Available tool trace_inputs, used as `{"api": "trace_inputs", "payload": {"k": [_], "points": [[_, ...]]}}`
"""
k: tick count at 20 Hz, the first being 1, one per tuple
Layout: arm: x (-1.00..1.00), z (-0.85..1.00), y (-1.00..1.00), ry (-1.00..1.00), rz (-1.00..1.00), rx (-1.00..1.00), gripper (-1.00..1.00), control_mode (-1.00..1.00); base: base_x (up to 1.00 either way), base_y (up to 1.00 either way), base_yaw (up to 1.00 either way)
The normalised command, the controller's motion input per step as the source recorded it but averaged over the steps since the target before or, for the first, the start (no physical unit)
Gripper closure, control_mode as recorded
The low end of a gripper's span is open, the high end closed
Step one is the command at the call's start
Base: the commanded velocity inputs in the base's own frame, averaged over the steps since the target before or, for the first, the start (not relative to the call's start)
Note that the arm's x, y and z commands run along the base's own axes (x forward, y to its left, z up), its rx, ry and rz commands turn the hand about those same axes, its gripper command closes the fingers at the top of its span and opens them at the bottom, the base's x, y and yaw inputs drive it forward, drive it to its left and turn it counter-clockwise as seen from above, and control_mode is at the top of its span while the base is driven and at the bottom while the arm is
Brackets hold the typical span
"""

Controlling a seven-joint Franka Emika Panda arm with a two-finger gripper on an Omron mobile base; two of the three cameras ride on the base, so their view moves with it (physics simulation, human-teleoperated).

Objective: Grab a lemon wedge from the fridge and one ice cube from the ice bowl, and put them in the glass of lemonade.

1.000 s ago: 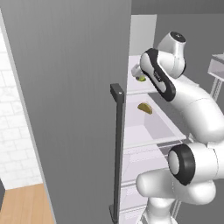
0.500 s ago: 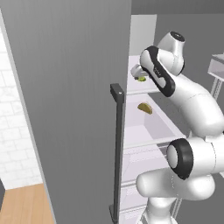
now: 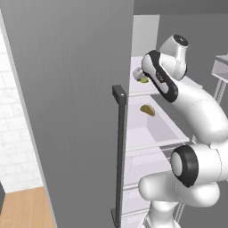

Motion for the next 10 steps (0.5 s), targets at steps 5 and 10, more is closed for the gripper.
{"api": "trace_inputs", "payload": {"k": [5,10], "points": [[0.0,0.0,0.02,-0.01,0.0,-0.04,-1.0,-1.0,0.0,0.0,0.0],[0.03,0.05,0.01,0.02,0.0,-0.04,-1.0,-1.0,0.0,0.0,0.0]]}}
